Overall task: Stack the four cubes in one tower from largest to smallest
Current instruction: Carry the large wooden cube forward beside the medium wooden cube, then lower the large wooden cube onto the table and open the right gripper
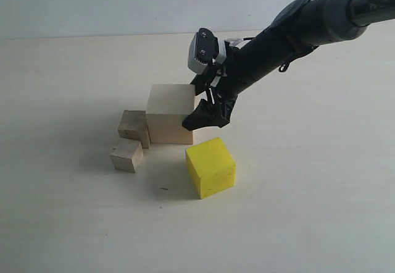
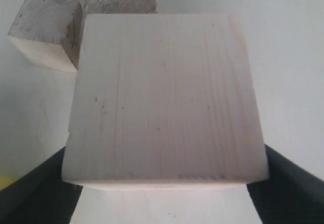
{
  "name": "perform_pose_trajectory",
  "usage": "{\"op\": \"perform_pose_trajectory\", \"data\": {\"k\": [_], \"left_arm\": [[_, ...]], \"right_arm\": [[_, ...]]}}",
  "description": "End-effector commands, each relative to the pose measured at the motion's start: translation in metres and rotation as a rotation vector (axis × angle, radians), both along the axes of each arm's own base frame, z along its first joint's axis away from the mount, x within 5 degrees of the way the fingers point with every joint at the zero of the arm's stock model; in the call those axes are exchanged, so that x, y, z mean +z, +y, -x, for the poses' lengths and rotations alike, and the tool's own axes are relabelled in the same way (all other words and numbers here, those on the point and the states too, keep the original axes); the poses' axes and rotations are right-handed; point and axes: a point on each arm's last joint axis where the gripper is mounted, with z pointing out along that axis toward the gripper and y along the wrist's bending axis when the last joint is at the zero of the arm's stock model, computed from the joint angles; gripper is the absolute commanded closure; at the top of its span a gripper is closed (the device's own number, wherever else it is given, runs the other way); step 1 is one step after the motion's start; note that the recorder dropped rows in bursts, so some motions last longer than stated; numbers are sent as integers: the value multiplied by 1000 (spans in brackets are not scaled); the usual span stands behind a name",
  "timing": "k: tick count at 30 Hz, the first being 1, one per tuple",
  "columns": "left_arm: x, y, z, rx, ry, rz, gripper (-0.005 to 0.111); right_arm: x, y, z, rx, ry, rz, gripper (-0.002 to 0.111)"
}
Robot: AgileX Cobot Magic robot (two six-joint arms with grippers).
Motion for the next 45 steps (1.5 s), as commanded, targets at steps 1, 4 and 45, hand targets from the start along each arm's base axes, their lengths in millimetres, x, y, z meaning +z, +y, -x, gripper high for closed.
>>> {"op": "perform_pose_trajectory", "data": {"k": [1, 4, 45], "left_arm": [[0, 0, 0, 0, -10, -10, 107], [0, 0, 0, 0, -10, -10, 107], [0, 0, 0, 0, -10, -10, 107]], "right_arm": [[-21, -7, -3, 83, -101, 106, 108], [-15, -6, -8, 92, -142, 101, 108], [-32, -10, -3, 122, 18, 187, 108]]}}
